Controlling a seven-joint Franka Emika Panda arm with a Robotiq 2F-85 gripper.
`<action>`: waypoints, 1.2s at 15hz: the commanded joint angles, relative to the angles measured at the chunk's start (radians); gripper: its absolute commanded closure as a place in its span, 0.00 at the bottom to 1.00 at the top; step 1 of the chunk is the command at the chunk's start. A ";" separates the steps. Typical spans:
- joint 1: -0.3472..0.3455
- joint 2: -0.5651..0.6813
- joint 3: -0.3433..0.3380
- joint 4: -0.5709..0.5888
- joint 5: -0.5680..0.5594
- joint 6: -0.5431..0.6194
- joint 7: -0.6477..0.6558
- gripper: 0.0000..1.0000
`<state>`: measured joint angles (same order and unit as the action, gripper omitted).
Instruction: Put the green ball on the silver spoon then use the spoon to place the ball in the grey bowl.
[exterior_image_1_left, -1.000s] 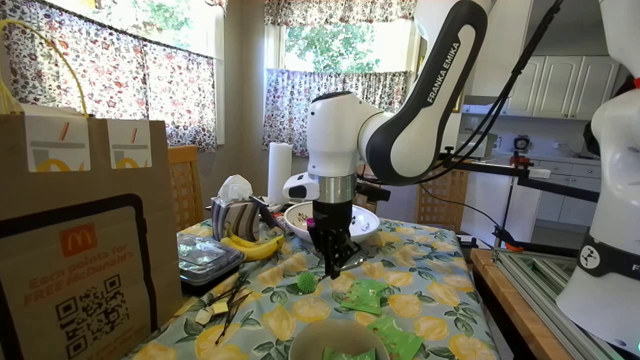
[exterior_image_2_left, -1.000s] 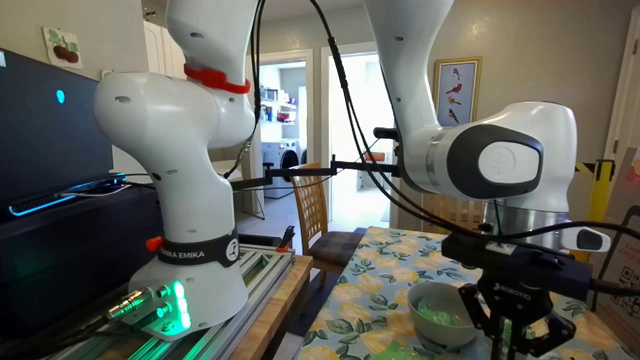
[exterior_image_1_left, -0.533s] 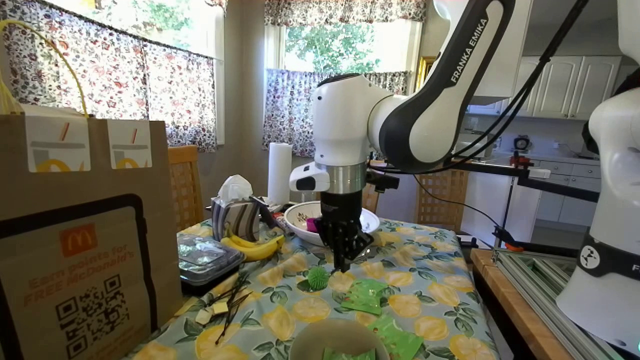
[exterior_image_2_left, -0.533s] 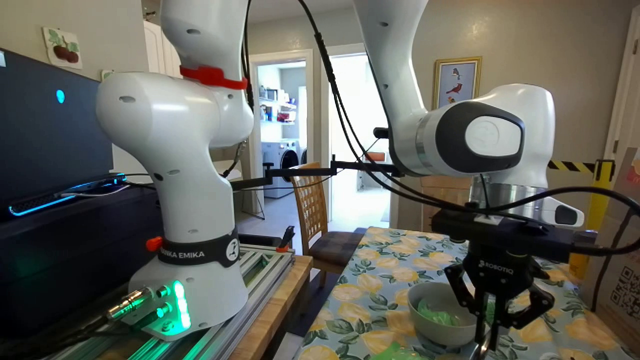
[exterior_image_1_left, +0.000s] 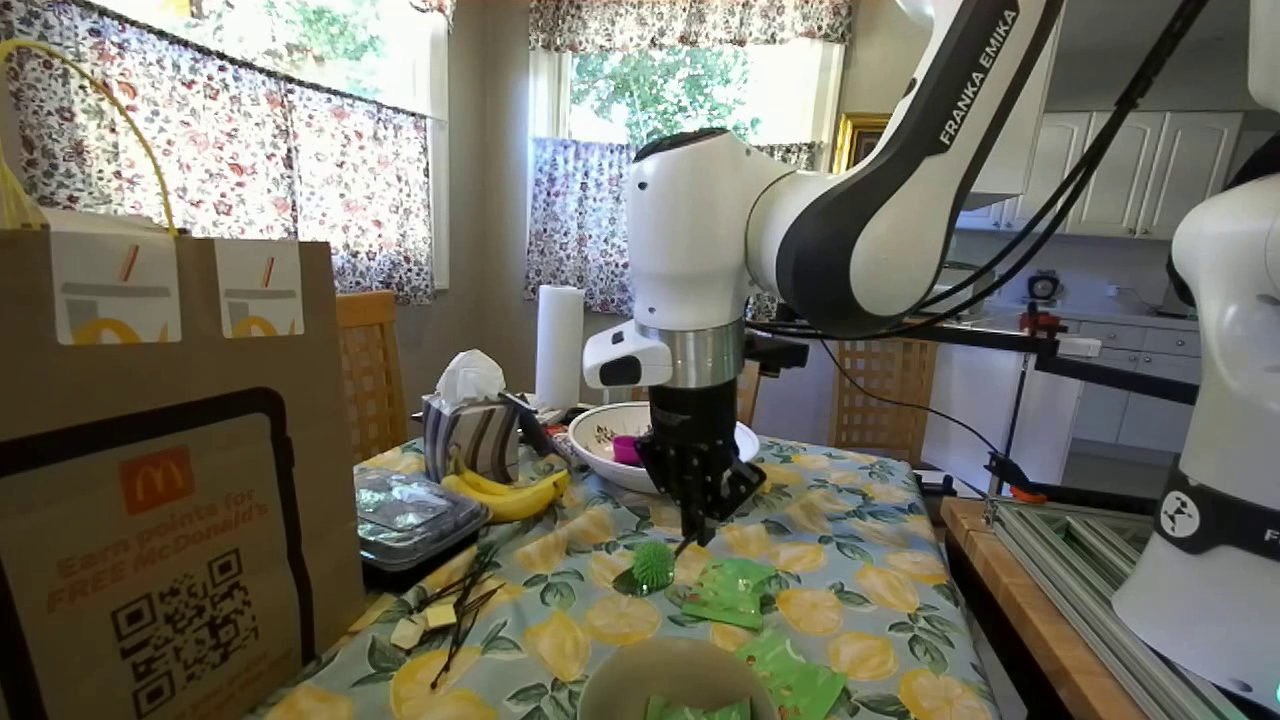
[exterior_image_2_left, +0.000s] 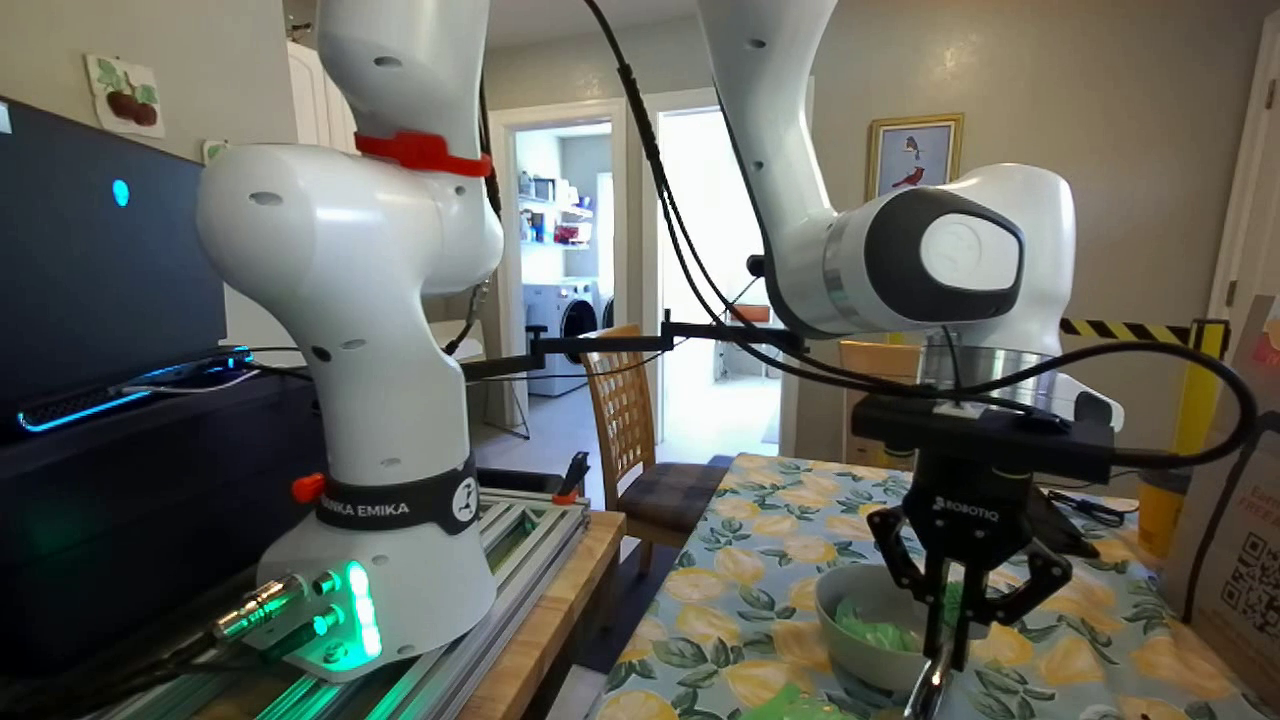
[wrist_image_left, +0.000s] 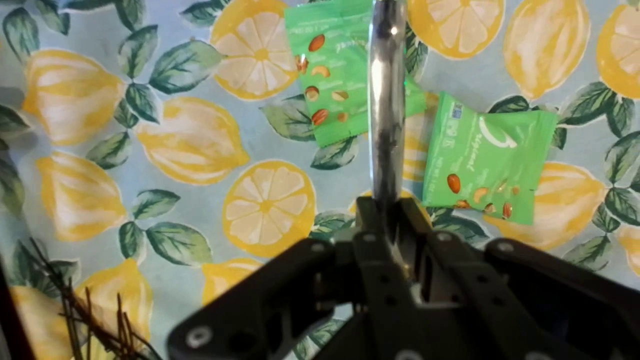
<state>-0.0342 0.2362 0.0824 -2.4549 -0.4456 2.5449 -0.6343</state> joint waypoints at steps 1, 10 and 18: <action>0.031 -0.023 -0.009 -0.011 -0.028 -0.043 -0.022 0.96; 0.096 0.016 0.000 0.037 -0.087 -0.146 -0.005 0.96; 0.134 0.054 0.004 0.103 -0.166 -0.281 0.007 0.96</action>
<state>0.0860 0.2555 0.0842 -2.4001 -0.5711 2.3218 -0.6340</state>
